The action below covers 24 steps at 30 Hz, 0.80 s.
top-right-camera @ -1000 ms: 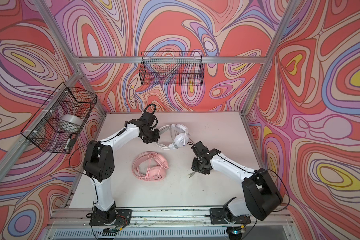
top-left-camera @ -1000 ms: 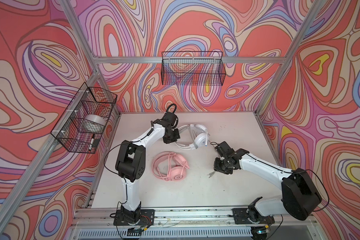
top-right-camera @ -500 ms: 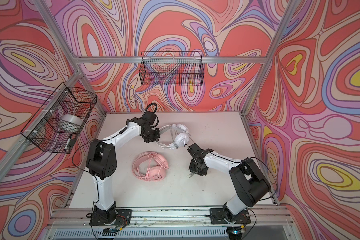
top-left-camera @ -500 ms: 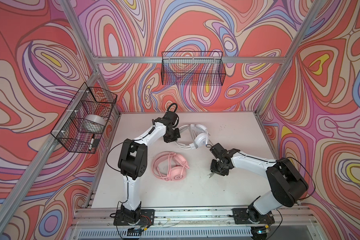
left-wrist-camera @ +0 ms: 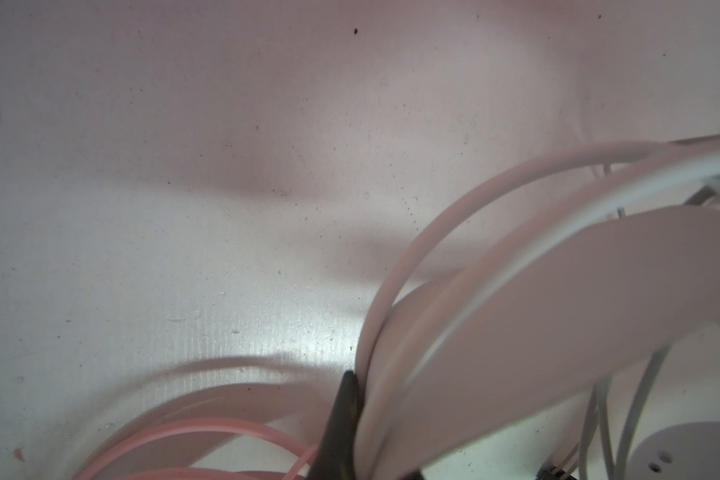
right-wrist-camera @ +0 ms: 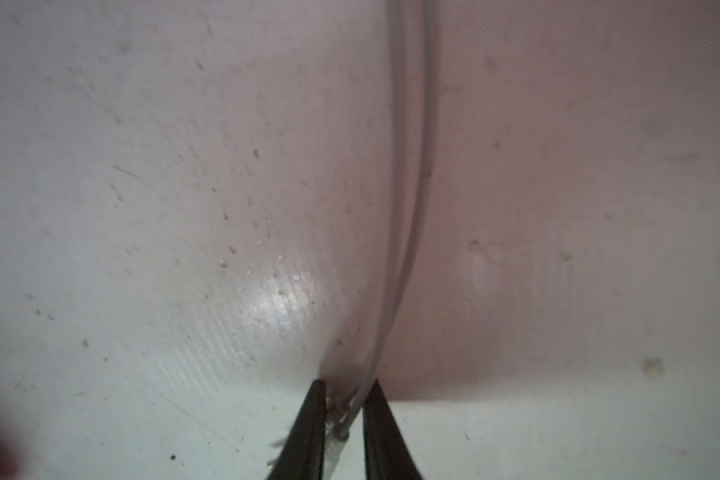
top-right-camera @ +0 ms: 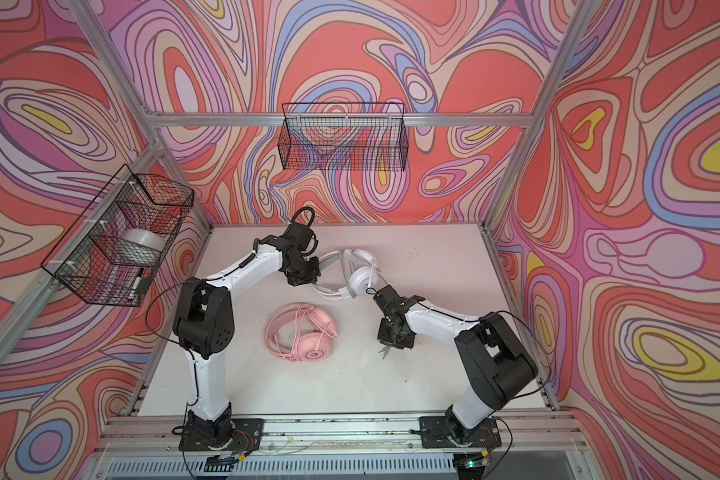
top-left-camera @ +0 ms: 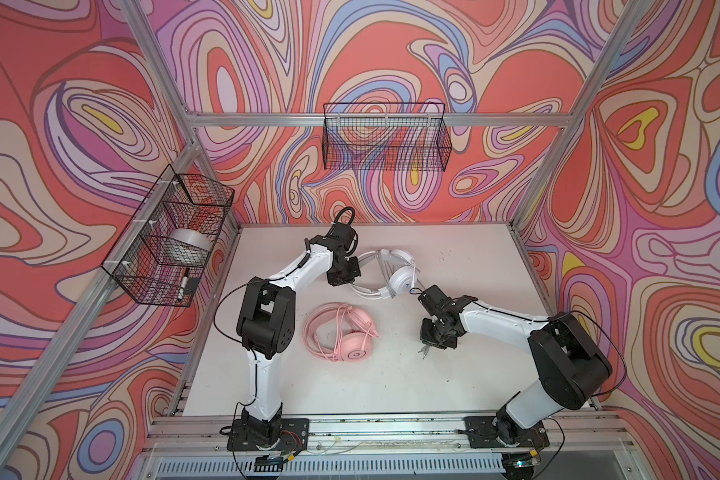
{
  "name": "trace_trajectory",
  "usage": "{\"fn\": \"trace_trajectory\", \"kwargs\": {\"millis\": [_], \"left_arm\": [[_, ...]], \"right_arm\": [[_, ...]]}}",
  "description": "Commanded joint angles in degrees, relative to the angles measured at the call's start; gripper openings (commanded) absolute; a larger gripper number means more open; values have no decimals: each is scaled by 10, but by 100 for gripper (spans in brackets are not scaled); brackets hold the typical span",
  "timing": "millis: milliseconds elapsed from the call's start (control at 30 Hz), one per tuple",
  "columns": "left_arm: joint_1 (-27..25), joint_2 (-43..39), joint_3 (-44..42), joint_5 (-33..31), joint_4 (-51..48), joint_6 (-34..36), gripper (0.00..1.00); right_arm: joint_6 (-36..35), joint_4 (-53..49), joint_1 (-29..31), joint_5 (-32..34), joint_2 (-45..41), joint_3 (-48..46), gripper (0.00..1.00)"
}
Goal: Wrap the headphones
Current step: 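Grasp the grey cable near its plug ends with the right gripper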
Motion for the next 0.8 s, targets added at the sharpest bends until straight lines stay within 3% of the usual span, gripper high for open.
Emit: {"fn": "trace_trajectory", "kwargs": {"millis": [0,367,767], "left_arm": [[5,1,27,5,1,-7,0],[5,-9,23,-3,-5,-4,0],[7,-21,-4,-16,12,1,0]], "right_arm": [[-18,-28,5,19,29,-31,14],[-44,-24,5,25,34,-26,0],[-92,-18,5,35,-10,-37,0]]}}
